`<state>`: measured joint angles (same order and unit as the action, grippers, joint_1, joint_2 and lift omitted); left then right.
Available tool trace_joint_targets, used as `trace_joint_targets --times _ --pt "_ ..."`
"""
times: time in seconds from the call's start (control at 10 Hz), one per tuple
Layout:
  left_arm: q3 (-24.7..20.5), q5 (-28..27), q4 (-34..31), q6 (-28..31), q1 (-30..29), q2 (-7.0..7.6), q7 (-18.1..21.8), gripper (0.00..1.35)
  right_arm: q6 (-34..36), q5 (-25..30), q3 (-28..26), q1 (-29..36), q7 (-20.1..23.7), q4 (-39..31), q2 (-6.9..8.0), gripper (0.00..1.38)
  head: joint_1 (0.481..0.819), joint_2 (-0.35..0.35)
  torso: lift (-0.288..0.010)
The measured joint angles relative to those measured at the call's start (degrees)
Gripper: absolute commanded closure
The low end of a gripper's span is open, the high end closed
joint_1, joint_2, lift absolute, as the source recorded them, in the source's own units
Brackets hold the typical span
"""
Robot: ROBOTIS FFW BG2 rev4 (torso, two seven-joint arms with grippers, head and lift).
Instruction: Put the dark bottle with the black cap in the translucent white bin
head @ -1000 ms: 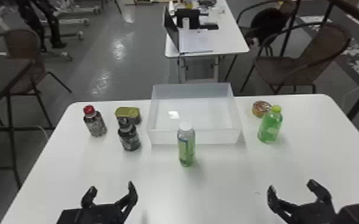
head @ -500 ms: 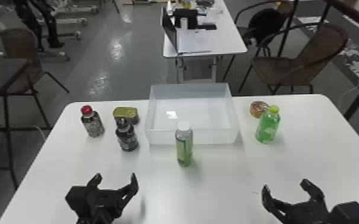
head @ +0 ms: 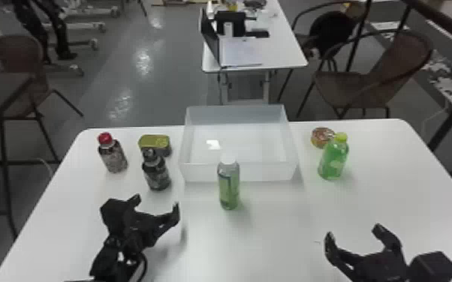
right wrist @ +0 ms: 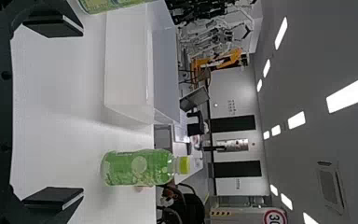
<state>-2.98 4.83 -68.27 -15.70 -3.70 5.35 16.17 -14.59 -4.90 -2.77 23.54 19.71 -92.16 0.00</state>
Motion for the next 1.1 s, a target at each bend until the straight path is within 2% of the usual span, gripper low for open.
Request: trace_joint_targets --times 0.1,0.4,0.8,0.9,1.0,1.1 --pt "-0.5 -1.7 2.7 0.5 2.8 0.12 1.4 0.11 0.0 -0.1 0.1 -0.2 0.0 0.1 0.00 0.09 0.695 0.066 -0.056" --pt "-1.3 -6.5 10.7 1.9 10.7 1.16 2.2 0.12 -0.4 -0.3 0.2 -0.4 0.1 0.4 0.00 0.09 0.695 0.079 -0.056" --pt "-1.4 -7.3 17.8 3.4 16.9 3.88 4.5 0.13 -1.0 -0.6 0.2 -0.7 0.1 1.0 0.00 0.09 0.695 0.104 -0.056" --pt "-1.5 -7.1 18.9 3.3 17.8 4.01 4.6 0.18 -1.1 -0.6 0.2 -0.7 0.2 1.1 0.00 0.09 0.695 0.106 -0.056" --pt "-1.4 -6.9 20.1 3.0 18.6 4.04 4.7 0.31 -1.2 -0.6 0.2 -0.7 0.4 1.3 0.00 0.09 0.695 0.108 -0.056" --pt "-1.1 -6.6 21.2 2.5 19.3 4.04 4.7 0.52 -1.3 -0.6 0.2 -0.8 0.5 1.4 0.00 0.09 0.695 0.107 -0.056"
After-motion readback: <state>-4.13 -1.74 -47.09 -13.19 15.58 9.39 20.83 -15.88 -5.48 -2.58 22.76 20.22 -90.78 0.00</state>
